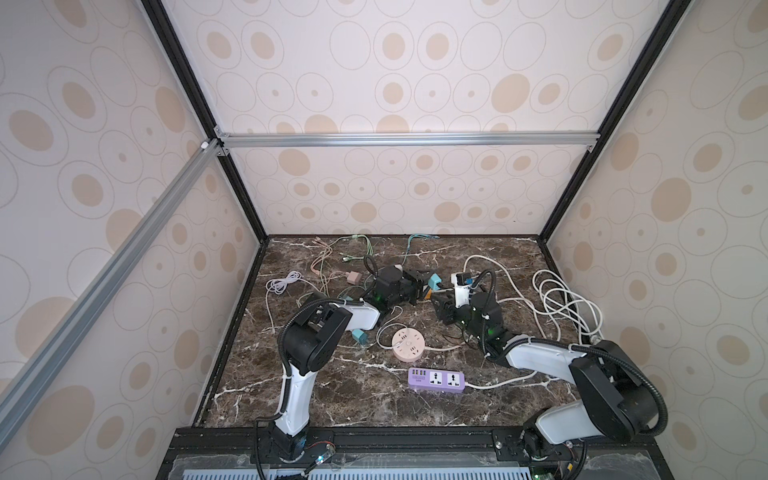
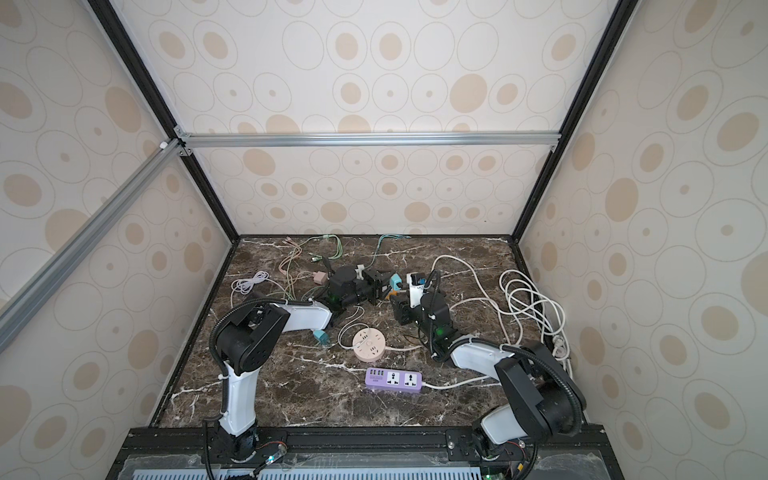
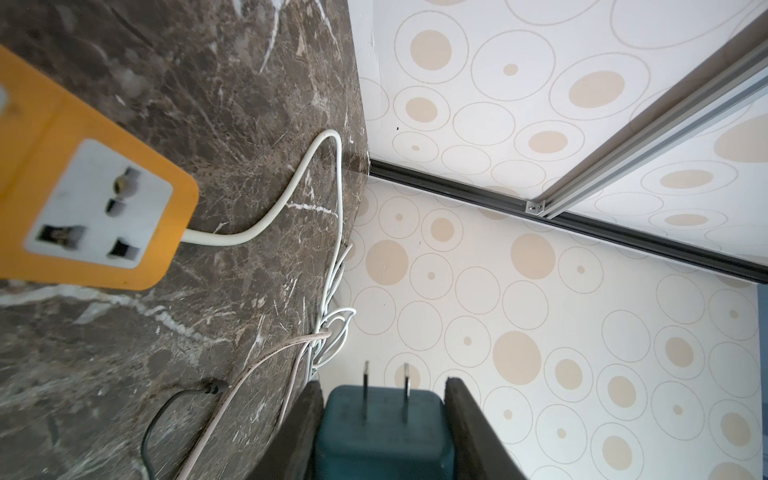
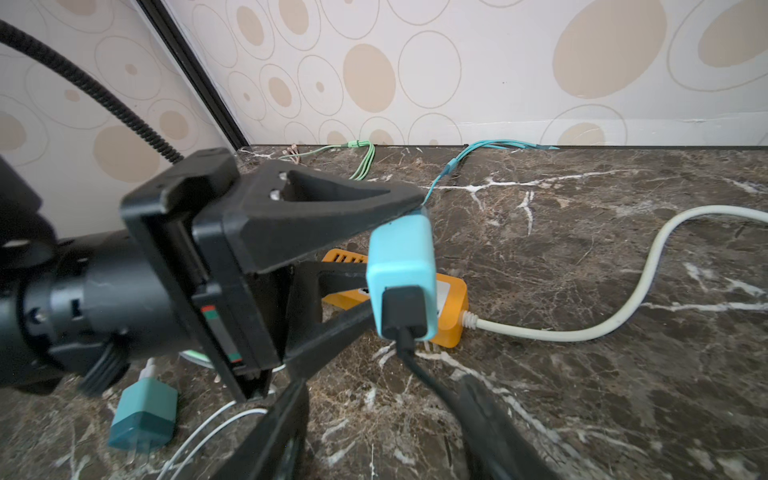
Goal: Insert the plug
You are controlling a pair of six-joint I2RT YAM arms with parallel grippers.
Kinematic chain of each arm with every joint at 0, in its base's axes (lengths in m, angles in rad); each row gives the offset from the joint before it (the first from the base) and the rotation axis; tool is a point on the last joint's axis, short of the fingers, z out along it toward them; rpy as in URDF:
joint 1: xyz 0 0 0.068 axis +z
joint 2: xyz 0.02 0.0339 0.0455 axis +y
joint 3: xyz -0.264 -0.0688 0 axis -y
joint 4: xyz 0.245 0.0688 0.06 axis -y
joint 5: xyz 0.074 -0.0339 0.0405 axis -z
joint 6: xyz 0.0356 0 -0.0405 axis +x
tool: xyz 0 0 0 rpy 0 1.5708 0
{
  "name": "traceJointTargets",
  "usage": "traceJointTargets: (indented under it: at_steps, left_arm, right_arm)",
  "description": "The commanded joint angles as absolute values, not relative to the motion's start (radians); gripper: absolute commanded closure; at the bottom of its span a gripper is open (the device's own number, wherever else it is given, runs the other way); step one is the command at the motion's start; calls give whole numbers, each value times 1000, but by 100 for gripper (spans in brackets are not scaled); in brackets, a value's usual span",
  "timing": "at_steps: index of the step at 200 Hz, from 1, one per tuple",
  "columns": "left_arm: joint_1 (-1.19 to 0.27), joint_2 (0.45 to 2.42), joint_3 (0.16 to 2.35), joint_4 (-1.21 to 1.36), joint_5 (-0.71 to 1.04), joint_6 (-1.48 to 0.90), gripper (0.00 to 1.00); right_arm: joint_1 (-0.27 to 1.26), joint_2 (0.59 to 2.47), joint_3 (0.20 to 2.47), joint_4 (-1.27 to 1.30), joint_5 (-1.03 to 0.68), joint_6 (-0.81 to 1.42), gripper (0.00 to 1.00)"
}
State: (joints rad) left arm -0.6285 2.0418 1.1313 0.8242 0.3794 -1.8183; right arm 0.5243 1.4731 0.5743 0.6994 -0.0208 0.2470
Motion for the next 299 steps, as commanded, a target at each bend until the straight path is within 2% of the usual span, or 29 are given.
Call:
traceJointTargets:
  at_steps: [1,68,99,123,153,157,173,184,193,196,198,216,233,256,274,299]
  left_arm:
    - [-632,2000,1126,896,387,-1863,100]
    - [-632,2001,1099,941,390,-1895,100]
    - [-632,1998,1083,972,390,-1916,100]
    - [-630,1990,1070,981,383,-1916,100]
    - [-626,1990,1070,1002,396,-1899,100]
    - [-624,1990,1072,1000,399,-1889,93]
    - [-611,1977,1076,977,408,-1819,50]
    - [-589,1966,1093,910,433,-1737,27]
    - [-569,1962,1106,894,478,-1673,16]
    - [-560,1962,1109,903,504,-1658,6]
    - [-554,1962,1109,911,514,-1651,3]
    - [-509,1950,1089,985,592,-1586,2]
    - [-475,1898,1060,899,583,-1473,2]
    - [-465,1796,1109,531,477,-1185,2]
    - [-466,1736,1177,263,329,-995,2]
    - [-460,1661,1177,126,214,-881,2]
  right_arm:
    - [520,1522,616,791,-12,219,42]
    - [520,1624,678,907,22,195,52]
    - [518,1649,711,889,-13,153,72]
    - [518,1642,719,857,-48,139,77]
    - [501,1631,727,820,-88,124,89]
    - [495,1628,727,816,-95,127,92]
    - [465,1615,732,792,-139,141,97]
    - [441,1605,748,742,-180,144,100]
    - [422,1598,766,681,-217,144,100]
    - [416,1596,774,659,-234,143,100]
    - [412,1595,778,644,-244,142,100]
    - [373,1592,824,526,-340,138,100]
    - [351,1599,869,418,-402,102,100]
    - [342,1618,949,264,-430,16,100]
    - [340,1640,1005,199,-436,-31,100]
    - [333,1682,1091,113,-467,-132,100]
